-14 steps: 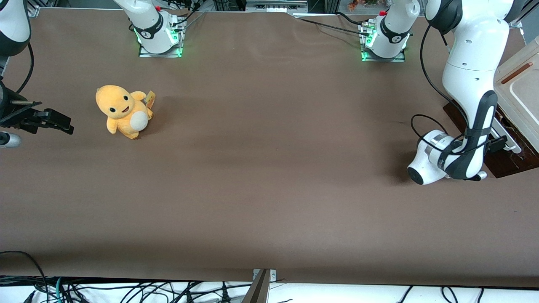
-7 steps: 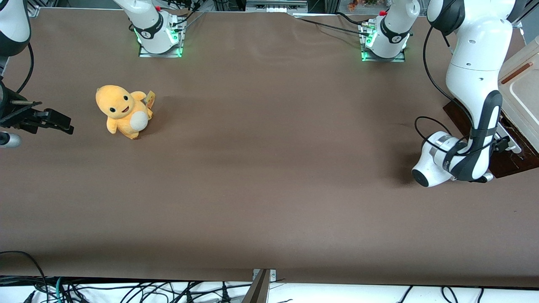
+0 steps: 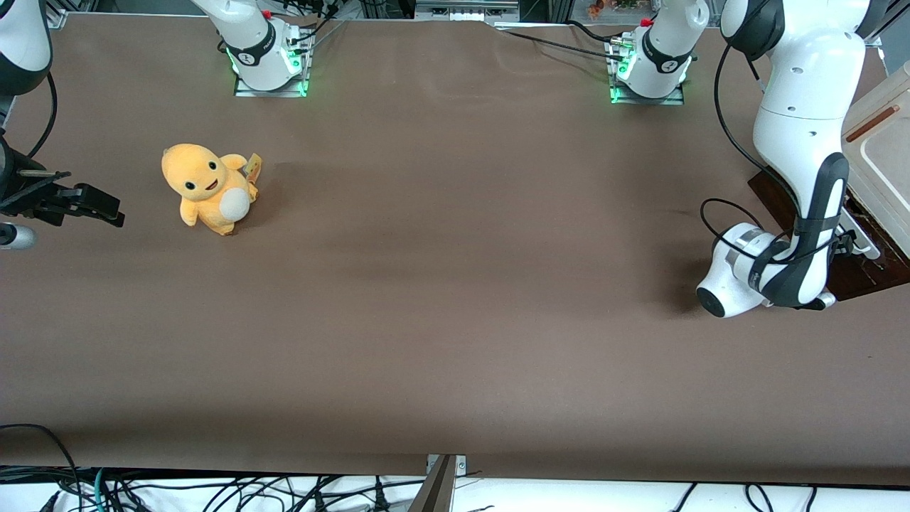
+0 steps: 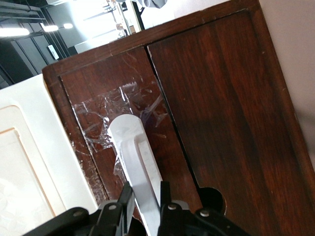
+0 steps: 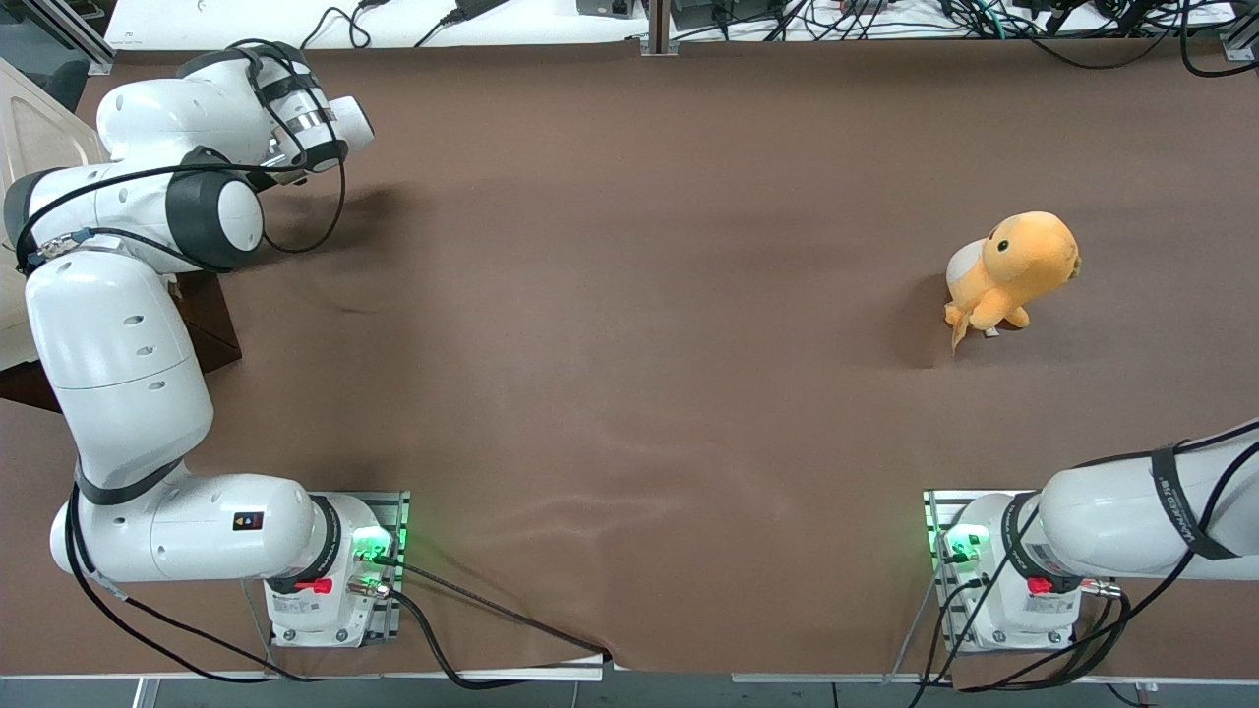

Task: Open lower drawer with left arm only
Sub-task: 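Lower the open left gripper around the lower drawer's white handle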

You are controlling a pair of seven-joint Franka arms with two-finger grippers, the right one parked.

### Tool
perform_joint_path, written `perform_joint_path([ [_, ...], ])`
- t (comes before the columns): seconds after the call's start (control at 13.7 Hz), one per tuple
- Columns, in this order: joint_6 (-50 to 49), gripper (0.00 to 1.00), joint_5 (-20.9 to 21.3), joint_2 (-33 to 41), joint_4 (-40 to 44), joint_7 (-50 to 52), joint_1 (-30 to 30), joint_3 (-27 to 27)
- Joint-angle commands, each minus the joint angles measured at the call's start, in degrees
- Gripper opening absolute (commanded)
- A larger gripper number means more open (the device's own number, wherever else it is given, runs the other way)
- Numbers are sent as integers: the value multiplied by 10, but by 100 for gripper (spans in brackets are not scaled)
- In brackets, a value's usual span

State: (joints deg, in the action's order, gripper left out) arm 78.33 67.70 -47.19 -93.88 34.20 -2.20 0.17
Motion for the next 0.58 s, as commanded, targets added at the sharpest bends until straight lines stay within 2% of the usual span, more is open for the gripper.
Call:
perform_joint_path([
  [0.0,-2,16,13,-9,12,-22,4,-4],
  [0.51,-5,13,3,-11,20,-21,19,-8],
])
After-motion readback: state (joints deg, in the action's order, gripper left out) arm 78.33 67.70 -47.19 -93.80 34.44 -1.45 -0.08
